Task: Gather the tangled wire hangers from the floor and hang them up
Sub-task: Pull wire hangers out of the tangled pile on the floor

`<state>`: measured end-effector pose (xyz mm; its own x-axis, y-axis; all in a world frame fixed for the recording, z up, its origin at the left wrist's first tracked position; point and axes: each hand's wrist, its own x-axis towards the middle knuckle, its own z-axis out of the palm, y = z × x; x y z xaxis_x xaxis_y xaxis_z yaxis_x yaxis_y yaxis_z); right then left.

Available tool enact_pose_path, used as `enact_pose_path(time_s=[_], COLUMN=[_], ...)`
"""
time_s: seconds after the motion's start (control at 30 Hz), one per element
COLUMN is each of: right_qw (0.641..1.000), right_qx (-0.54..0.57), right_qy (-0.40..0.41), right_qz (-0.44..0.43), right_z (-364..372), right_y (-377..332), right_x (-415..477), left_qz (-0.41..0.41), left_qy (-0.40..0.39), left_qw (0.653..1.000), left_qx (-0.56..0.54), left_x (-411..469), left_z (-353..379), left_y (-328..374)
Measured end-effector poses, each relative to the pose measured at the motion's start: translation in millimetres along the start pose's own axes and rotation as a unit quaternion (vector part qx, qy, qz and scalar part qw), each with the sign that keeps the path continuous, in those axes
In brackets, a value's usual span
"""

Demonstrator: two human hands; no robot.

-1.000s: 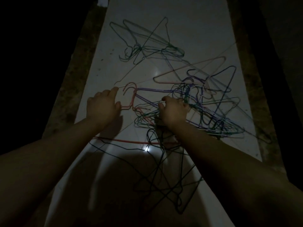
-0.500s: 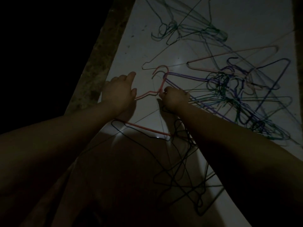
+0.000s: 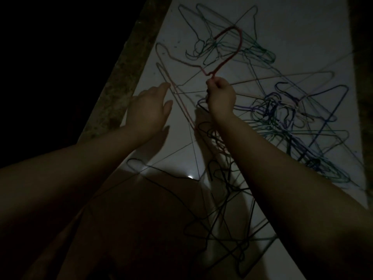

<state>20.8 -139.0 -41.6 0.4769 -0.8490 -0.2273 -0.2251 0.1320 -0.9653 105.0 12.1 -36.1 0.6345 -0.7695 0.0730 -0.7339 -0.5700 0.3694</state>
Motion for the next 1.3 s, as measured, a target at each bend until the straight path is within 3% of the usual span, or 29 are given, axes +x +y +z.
enact_pose_path(time_s=[0.1, 0.23, 0.37, 0.53, 0.67, 0.77, 0.9, 1.07, 1.3], right_qw=[0.993, 0.989, 0.985, 0.979, 0.983, 0.971, 0.979, 0.983, 0.981], right_qx=[0.109, 0.102, 0.162, 0.185, 0.144, 0.183, 0.109, 0.075, -0.102], right_qy=[0.045, -0.079, -0.003, -0.012, -0.050, -0.070, -0.101, -0.132, -0.160], right_qz=[0.012, 0.068, 0.057, 0.082, 0.106, 0.138, 0.137, 0.104, 0.052], right_z=[-3.7, -4.8, -8.5, -17.8, -17.9, -13.4, -15.3, -15.4, -32.4], right_y=[-18.6, -22.0, -19.7, -19.7, -22.4, -22.2, -21.5, -16.9, 22.0], right_x=[5.7, -1.3, -0.9, -2.2, -16.3, -28.6, -40.7, -47.3, -48.4], left_qz=[0.003, 0.010, 0.021, 0.036, 0.030, 0.028, -0.031, -0.165, -0.219], left_qy=[0.006, 0.017, 0.018, 0.013, -0.029, -0.081, -0.112, -0.112, -0.126], left_qw=[1.000, 1.000, 0.999, 0.998, 0.995, 0.989, 0.971, 0.887, 0.877], left_qx=[-0.004, -0.022, -0.031, -0.053, -0.090, -0.117, -0.209, -0.416, -0.408], left_x=[3.0, 6.2, 7.5, 7.7, 9.9, 8.8, 7.6, 12.2, 5.3], left_z=[-2.2, -1.7, -0.6, -2.2, -4.4, -5.4, -7.2, -16.3, -16.6], left_y=[11.7, 19.7, 26.5, 38.6, 52.3, 65.2, 71.7, 73.8, 44.2])
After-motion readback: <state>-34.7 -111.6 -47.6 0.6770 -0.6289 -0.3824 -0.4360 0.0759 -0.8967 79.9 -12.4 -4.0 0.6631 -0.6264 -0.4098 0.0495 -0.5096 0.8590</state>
